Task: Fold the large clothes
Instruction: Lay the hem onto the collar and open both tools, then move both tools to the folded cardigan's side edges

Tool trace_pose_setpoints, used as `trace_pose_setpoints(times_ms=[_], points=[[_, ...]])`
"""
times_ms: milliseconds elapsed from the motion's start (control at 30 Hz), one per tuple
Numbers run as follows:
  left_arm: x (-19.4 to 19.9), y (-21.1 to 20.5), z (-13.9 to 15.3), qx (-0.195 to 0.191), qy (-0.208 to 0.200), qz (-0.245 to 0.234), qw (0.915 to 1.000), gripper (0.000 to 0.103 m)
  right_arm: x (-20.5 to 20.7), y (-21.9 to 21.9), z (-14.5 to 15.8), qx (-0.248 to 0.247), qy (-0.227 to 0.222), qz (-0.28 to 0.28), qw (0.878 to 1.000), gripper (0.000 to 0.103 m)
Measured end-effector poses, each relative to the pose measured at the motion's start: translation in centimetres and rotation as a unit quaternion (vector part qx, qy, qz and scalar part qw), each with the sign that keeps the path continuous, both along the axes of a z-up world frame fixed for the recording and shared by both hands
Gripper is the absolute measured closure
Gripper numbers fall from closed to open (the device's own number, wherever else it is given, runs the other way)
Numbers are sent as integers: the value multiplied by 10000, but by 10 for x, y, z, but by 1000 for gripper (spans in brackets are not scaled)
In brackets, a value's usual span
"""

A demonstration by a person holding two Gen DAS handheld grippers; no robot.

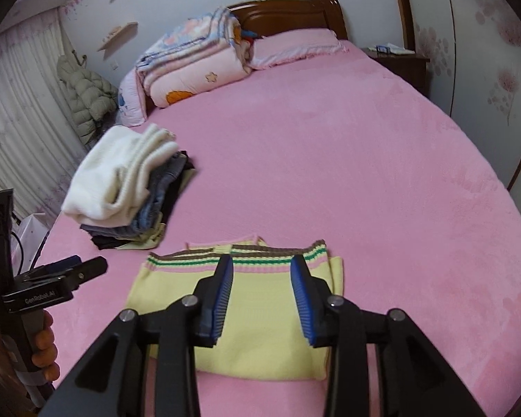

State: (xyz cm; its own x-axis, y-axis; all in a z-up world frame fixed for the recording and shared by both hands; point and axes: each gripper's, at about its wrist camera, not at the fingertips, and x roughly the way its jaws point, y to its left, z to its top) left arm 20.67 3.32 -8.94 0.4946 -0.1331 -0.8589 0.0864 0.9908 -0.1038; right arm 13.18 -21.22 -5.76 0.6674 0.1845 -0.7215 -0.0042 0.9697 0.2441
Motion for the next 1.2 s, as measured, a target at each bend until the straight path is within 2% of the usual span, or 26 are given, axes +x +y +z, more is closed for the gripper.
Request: trace_pose_setpoints(times_ms=[67, 167, 233, 367, 467, 567, 833, 967, 1200], points=[[-6, 2, 4, 42, 56, 122, 9999, 11, -6, 3, 9, 5, -55, 49, 10000, 68], [-18, 5, 11, -95, 88, 249, 9996, 11, -17, 8, 17, 42, -120, 82, 9999, 66], [-27, 6, 14, -121, 81, 304, 9994, 11, -22, 12, 18, 52, -124, 87, 9999, 60], [-41, 6, 10, -202, 74, 310, 9993, 11, -31, 22, 12, -5, -119, 132, 9998, 60], [-49, 6, -1, -163, 214, 366, 9990, 10, -37, 28, 1, 44, -8, 160, 9999, 59], [-57, 9, -18, -290, 355, 436, 9980, 10, -43, 33, -15, 91, 111, 145, 9998, 59], [-76, 24, -69, -548, 655, 959, 9917, 10, -55, 52, -53, -7, 328, 136, 9994, 59], [-85, 31, -92, -905, 872, 950, 9875, 10, -59, 60, -65, -53, 351, 190, 9992, 59], [-95, 50, -146, -2100, 1262, 1254, 9614, 10, -62, 72, -84, -185, 370, 311, 9987, 60]])
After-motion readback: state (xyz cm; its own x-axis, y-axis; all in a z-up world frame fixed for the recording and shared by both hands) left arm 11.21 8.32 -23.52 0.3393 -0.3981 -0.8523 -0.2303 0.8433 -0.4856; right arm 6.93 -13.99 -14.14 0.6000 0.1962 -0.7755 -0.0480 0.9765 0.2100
